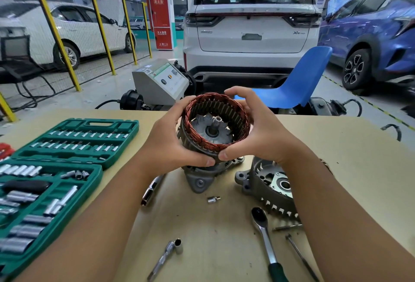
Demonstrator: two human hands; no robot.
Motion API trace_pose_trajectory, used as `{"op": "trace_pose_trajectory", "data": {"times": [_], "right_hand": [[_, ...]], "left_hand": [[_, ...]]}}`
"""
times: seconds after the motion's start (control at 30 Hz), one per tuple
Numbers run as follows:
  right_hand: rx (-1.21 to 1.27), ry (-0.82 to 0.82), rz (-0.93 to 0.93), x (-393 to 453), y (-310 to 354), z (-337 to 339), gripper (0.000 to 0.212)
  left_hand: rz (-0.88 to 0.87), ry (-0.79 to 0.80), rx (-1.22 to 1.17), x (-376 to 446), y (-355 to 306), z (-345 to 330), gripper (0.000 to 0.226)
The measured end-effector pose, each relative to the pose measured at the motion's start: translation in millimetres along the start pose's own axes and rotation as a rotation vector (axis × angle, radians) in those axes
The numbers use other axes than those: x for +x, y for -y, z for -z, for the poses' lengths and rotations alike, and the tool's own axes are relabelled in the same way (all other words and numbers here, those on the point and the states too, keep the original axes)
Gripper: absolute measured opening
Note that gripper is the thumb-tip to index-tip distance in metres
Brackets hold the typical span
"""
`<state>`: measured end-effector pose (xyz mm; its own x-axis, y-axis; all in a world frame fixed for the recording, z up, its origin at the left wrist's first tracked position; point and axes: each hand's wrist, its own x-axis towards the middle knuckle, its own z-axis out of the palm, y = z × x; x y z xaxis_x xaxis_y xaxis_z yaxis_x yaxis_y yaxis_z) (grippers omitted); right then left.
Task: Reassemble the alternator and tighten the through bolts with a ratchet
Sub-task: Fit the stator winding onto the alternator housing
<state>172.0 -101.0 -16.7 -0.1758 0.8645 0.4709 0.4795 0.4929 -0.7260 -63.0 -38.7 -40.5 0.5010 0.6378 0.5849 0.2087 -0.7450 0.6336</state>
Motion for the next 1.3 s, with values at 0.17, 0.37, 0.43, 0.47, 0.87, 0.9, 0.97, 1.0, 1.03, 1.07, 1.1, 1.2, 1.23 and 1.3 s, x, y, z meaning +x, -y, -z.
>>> {"op": "trace_pose_trajectory", "data": {"times": [0.17,0.37,0.43,0.47,0.87,0.9,0.97,1.0,1.03,1.07,1.1,1.2,1.23,1.3], "right_hand": [[-0.033,0.042,-0.03,2,4,3,0.121],[0.005,-0.014,0.006,0,8,-1,0.107],[0.021,-0.033,0.016,1,10,2,0.104],[0.029,-0.043,0.025,2,12,3,0.104],[0.021,-0.002,-0.022,2,-1,-2,0.105],[0.02,-0.003,-0.021,2,-1,-2,0.105],[-0.002,-0.014,-0.02,3,1,-4,0.104],[-0.025,-0.025,-0.02,3,2,-6,0.104],[-0.054,-0.03,-0.024,3,5,-7,0.104],[-0.087,-0.024,-0.03,3,8,-6,0.104],[-0.122,-0.005,-0.041,4,11,-3,0.105],[-0.213,0.091,-0.135,4,16,24,0.113],[-0.23,0.108,-0.172,3,17,35,0.116],[-0.238,0.118,-0.208,1,14,46,0.118]], "left_hand": [[0.045,0.02,0.061,2,1,3,0.118],[0.016,0.028,0.019,3,-5,4,0.116],[0.001,0.011,0.017,4,-10,4,0.115],[-0.01,-0.005,0.015,5,-12,5,0.115],[-0.032,0.018,-0.013,3,0,4,0.107],[-0.047,0.024,-0.015,4,-2,5,0.105],[-0.073,0.046,-0.008,6,-2,6,0.105],[-0.076,0.054,-0.008,6,-2,5,0.106],[-0.057,0.056,-0.011,5,-2,3,0.11],[-0.016,0.05,-0.013,3,-4,2,0.118],[0.037,0.039,-0.005,2,-5,0,0.13],[0.134,0.019,0.061,-2,-7,1,0.149],[0.15,0.019,0.063,-3,-7,4,0.146],[0.175,0.007,0.048,-4,-3,13,0.141]]}}
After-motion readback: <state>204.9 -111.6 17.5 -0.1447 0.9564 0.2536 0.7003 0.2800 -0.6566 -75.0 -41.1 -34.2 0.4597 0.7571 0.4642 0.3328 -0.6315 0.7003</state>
